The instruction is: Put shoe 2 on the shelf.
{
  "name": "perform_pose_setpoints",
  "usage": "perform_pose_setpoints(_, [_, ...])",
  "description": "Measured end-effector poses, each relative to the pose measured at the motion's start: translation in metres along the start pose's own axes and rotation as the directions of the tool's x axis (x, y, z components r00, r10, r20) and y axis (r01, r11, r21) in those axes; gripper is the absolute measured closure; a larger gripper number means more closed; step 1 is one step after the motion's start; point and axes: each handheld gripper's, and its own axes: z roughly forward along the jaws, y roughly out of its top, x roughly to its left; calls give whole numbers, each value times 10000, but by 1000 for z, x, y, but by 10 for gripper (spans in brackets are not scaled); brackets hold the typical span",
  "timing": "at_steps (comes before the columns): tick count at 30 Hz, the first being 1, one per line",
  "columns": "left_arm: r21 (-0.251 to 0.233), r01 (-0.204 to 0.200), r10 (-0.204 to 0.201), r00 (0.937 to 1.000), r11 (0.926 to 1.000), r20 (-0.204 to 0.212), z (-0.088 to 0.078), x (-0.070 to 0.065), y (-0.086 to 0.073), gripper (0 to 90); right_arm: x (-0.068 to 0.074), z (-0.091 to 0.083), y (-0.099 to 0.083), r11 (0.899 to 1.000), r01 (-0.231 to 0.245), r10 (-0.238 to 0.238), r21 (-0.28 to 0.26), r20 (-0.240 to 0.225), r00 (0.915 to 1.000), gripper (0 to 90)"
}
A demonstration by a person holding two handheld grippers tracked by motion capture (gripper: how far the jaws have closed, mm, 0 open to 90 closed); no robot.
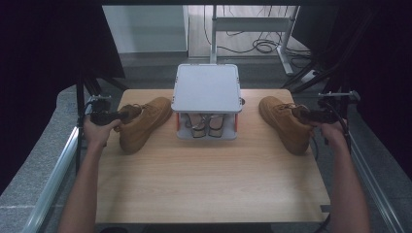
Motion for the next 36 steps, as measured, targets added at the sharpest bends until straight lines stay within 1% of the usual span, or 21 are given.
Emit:
perform_pose_setpoints(2, [-178, 194, -194, 9998, 9997, 22, 0, 0, -1, 759, 1, 0, 1, 10000, -56, 56, 1, 79, 10000, 766])
perform_pose_setpoints(3, [-274, 271, -269, 9996, 9993, 98, -1, 0, -2, 762, 2, 0, 1, 10000, -89, 89, -15, 150, 9998, 770])
perform_pose_setpoints(5, [-356, 333, -325, 9992, 9988, 217, -1, -2, -2, 763, 3, -1, 0, 9998, -138, 140, -105, 187, 9997, 775])
perform_pose_setpoints(6, [-420, 308, -297, 9992, 9986, 265, -2, -4, -1, 764, 3, -1, -1, 9995, -272, 275, -162, 171, 9995, 776])
perform_pose_setpoints(9, [-501, 329, -312, 9989, 9982, 351, -3, -8, 0, 766, 3, -3, -3, 9972, -646, 648, -387, 44, 9979, 781])
perform_pose_setpoints(12, [-710, 576, -533, 9967, 9958, 609, -5, -12, 3, 766, 4, -4, -7, 9921, -1042, 1032, -705, -171, 9945, 785])
perform_pose_setpoints(13, [-771, 608, -560, 9964, 9952, 629, -5, -13, 4, 767, 4, -5, -8, 9904, -1122, 1103, -805, -274, 9935, 786])
perform_pose_setpoints(16, [-961, 760, -683, 9943, 9925, 813, -9, -14, 6, 767, 11, -6, -7, 9895, -1008, 964, -1039, -459, 9943, 788])
perform_pose_setpoints(20, [-1199, 837, -725, 9928, 9893, 951, -18, -18, 11, 767, 24, -11, -2, 9888, -677, 616, -1329, -495, 9969, 792])
perform_pose_setpoints(21, [-1284, 928, -799, 9915, 9874, 1023, -21, -18, 12, 767, 27, -13, 0, 9885, -622, 559, -1378, -493, 9972, 792])
perform_pose_setpoints(23, [-1432, 935, -778, 9907, 9853, 1117, -27, -18, 13, 766, 33, -16, 3, 9886, -461, 395, -1436, -484, 9980, 792])
perform_pose_setpoints(25, [-1660, 1034, -831, 9887, 9807, 1244, -33, -19, 14, 767, 38, -20, 5, 9876, -345, 272, -1533, -491, 9984, 792])
perform_pose_setpoints(26, [-1775, 1077, -846, 9875, 9782, 1330, -38, -20, 15, 766, 39, -22, 5, 9866, -347, 265, -1597, -529, 9982, 792])
perform_pose_setpoints(28, [-1912, 1079, -819, 9869, 9756, 1388, -44, -21, 16, 766, 42, -27, 4, 9836, -450, 350, -1745, -598, 9976, 792])
perform_pose_setpoints(31, [-2095, 1243, -932, 9839, 9699, 1524, -54, -24, 18, 765, 46, -35, 4, 9781, -583, 467, -1999, -620, 9970, 792])
perform_pose_setpoints(36, [-2434, 1215, -857, 9846, 9623, 1526, -69, -30, 21, 763, 53, -49, 5, 9671, -727, 638, -2439, -442, 9970, 791])
